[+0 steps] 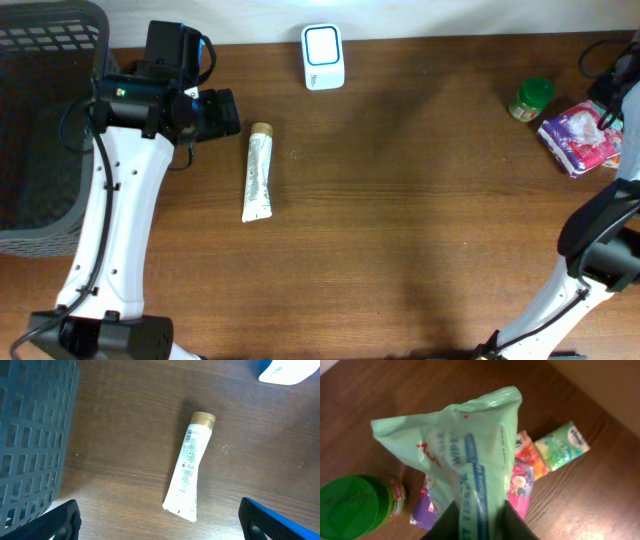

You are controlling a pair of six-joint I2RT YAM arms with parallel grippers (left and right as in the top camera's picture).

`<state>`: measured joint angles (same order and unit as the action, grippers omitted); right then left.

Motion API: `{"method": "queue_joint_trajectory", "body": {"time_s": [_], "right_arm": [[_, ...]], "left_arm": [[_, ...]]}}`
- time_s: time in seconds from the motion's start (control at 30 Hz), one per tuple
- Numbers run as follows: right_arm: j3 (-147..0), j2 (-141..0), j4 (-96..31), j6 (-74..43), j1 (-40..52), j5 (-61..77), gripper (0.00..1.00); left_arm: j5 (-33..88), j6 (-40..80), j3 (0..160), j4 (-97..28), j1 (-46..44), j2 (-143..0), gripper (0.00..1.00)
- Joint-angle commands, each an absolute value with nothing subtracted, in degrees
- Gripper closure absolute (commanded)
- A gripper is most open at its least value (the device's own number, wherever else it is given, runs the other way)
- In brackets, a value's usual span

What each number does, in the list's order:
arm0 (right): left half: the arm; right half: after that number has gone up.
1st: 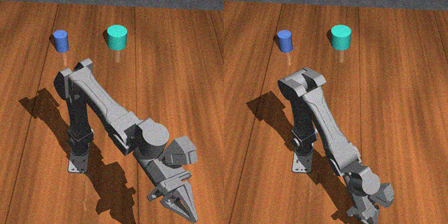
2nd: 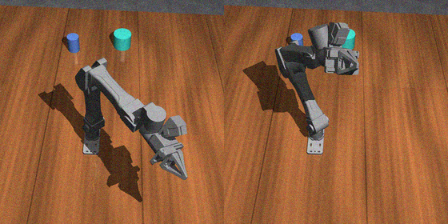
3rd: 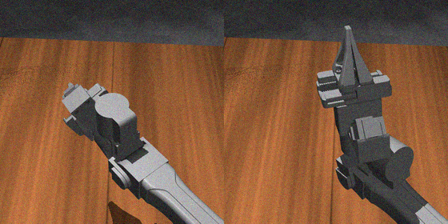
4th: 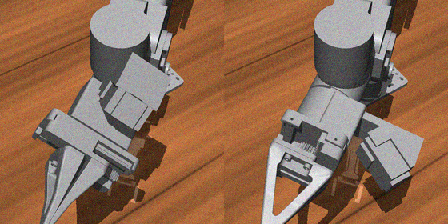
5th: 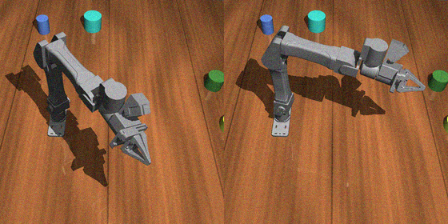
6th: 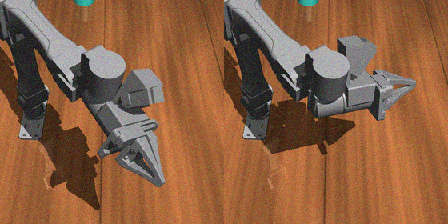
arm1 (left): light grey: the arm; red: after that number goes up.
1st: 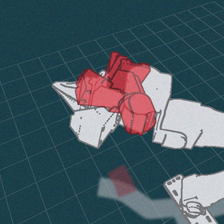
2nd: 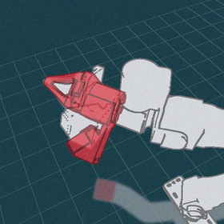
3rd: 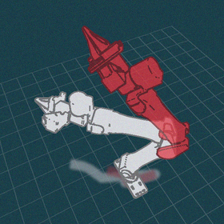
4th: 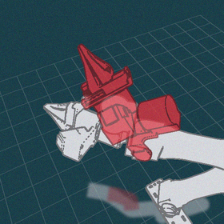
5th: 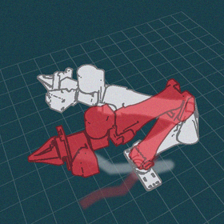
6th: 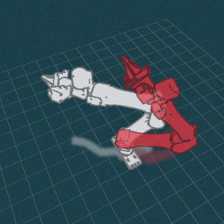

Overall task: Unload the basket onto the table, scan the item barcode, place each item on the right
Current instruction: 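Carry the wipes pack to the far right and release it, then move the right gripper to the white tube and grasp it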

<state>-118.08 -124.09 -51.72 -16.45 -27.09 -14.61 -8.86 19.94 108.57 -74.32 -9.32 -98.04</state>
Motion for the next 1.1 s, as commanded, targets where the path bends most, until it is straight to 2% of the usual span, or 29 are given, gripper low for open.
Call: {"method": "queue_joint_trajectory", "body": {"time_s": [0.0, 0.07, 0.1, 0.27, 0.43, 0.57, 0.73, 0.97, 1.07], "right_arm": [[-117.84, -125.12, -50.35, -16.95, -26.44, -11.27, 0.32], [-117.84, -125.62, -50.15, -16.95, -25.87, -8.29, 0.14], [-117.84, -125.93, -50.19, -16.95, -25.50, -5.43, 0.10], [-117.58, -126.82, -52.01, -16.62, -23.55, 5.37, 0.04], [-117.58, -126.82, -55.44, -5.32, -19.62, 27.94, 0.02], [-117.58, -126.82, -57.58, -4.69, -14.85, 36.21, 0.02], [-117.58, -126.82, -60.75, -4.71, -7.31, 36.45, 0.01], [-117.51, -127.26, -57.04, -5.26, 9.23, 34.68, 0.02], [-117.51, -128.31, -55.02, -13.61, 14.74, 33.85, 0.05]], "left_arm": [[-9.28, 19.68, 108.62, -74.28, -9.58, -98.15, 0.01], [-9.28, 19.68, 108.62, -74.28, -9.58, -98.15, 0.01], [-9.26, 19.68, 108.62, -74.28, -9.58, -98.15, 0.01], [-9.28, 19.68, 108.62, -74.28, -9.58, -98.15, 0.01], [-9.28, 19.68, 108.62, -74.28, -9.58, -98.15, 0.01], [-9.28, 19.68, 108.62, -74.28, -9.58, -98.13, 0.01], [-9.28, 19.68, 108.62, -74.28, -9.58, -98.15, 0.01], [-9.26, 19.68, 108.62, -74.28, -9.58, -98.15, 0.01], [-9.28, 19.68, 108.62, -74.28, -9.58, -98.15, 0.01]]}}
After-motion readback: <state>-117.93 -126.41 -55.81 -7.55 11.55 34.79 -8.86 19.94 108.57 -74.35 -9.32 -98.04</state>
